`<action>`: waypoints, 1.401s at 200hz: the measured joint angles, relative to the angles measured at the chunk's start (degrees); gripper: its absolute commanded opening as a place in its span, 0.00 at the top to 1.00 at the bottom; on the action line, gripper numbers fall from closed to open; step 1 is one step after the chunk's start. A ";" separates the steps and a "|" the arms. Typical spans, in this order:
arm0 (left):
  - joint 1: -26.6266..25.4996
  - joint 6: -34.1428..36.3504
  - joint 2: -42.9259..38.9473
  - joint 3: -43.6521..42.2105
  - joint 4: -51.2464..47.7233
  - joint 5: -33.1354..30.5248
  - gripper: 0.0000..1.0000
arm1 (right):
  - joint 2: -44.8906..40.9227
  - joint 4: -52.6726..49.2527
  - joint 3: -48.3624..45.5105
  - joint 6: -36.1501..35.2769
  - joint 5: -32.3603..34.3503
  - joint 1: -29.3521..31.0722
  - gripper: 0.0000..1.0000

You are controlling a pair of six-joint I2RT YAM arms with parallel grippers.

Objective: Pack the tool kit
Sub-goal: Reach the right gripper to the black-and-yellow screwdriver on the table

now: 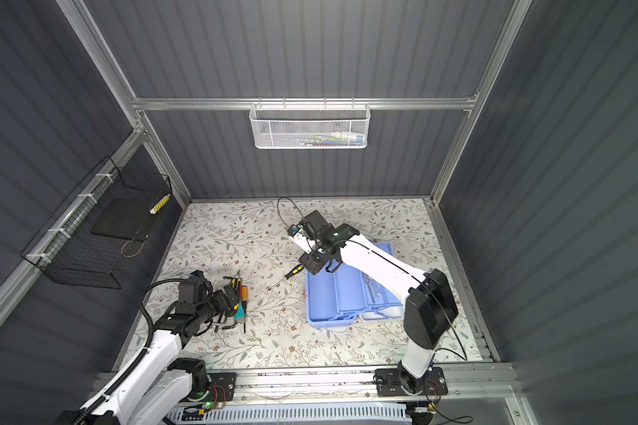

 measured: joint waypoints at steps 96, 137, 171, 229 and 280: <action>0.00 0.00 -1.68 -0.04 0.00 0.00 0.00 | 20.22 -3.37 13.00 -13.57 0.20 5.51 0.31; 0.00 0.00 -1.73 -0.04 0.00 0.00 0.01 | 26.47 -3.56 18.34 -17.07 2.97 6.38 0.32; 0.00 0.00 -2.19 -0.07 0.00 0.00 0.01 | 28.55 -4.59 18.86 -18.80 4.39 6.67 0.31; 0.00 0.00 -2.08 -0.07 0.00 0.00 0.00 | 33.64 -4.87 23.65 -21.66 6.23 6.64 0.30; 0.00 0.00 -2.82 -0.33 0.02 -0.02 0.01 | 36.46 -6.45 28.46 -23.63 6.58 6.38 0.41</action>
